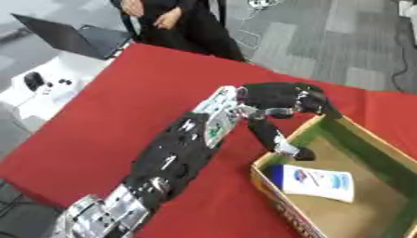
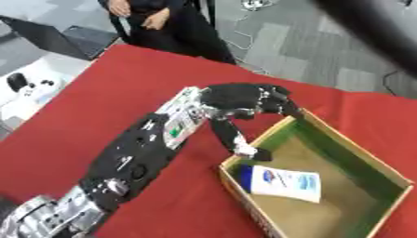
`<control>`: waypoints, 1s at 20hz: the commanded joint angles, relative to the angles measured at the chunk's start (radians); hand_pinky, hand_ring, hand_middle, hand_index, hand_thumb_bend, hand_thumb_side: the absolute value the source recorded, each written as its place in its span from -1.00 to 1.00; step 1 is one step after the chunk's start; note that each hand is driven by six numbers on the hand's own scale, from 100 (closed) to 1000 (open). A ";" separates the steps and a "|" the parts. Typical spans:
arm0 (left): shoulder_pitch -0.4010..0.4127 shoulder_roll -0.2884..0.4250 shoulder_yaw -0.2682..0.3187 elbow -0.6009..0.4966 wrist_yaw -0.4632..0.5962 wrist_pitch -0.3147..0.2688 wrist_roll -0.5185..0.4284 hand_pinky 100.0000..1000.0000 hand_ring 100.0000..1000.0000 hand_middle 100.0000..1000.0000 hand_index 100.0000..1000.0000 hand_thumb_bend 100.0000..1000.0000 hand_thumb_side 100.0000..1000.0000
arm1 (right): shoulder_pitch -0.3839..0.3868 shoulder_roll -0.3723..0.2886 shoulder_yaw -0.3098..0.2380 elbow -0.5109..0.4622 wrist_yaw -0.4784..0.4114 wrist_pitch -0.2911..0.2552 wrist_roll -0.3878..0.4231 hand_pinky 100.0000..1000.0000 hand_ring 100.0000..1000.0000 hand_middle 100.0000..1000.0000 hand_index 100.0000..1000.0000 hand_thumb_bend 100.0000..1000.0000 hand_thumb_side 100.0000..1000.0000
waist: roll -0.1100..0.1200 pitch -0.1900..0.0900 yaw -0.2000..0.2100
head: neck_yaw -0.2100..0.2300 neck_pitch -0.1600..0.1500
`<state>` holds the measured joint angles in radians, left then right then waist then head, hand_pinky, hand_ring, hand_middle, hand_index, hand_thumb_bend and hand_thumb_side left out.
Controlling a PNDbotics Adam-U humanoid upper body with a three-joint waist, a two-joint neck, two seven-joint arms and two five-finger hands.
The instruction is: Pick up objects on the table and place them in the box.
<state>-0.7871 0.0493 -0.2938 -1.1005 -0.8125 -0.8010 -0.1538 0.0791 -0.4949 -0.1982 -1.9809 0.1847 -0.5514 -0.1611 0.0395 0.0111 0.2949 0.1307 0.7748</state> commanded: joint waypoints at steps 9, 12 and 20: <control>0.288 0.212 0.129 -0.724 0.291 0.422 0.261 0.12 -0.08 0.15 0.54 -0.33 1.00 | 0.044 0.019 -0.025 -0.019 0.062 0.005 -0.022 -0.92 -0.54 -0.38 -0.37 -0.86 0.98 | -0.026 0.000 0.061 | -0.051 -0.005; 0.349 0.198 0.146 -0.868 0.357 0.507 0.265 0.00 -0.14 0.12 0.51 -0.31 1.00 | 0.065 0.046 -0.032 -0.019 0.089 -0.002 -0.052 -0.92 -0.54 -0.38 -0.33 -0.86 0.96 | -0.041 0.002 0.091 | -0.071 -0.005; 0.351 0.231 0.119 -0.899 0.431 0.498 0.189 -0.05 -0.17 0.12 0.51 -0.35 1.00 | 0.087 0.088 -0.021 -0.019 0.161 -0.008 -0.121 -0.93 -0.54 -0.37 -0.34 -0.84 0.96 | -0.059 0.019 0.134 | -0.102 -0.005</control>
<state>-0.4296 0.2634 -0.1730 -1.9806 -0.3957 -0.2983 0.0477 0.1657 -0.3975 -0.2170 -1.9810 0.3318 -0.5605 -0.2738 -0.0216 0.0373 0.4289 0.0429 0.7749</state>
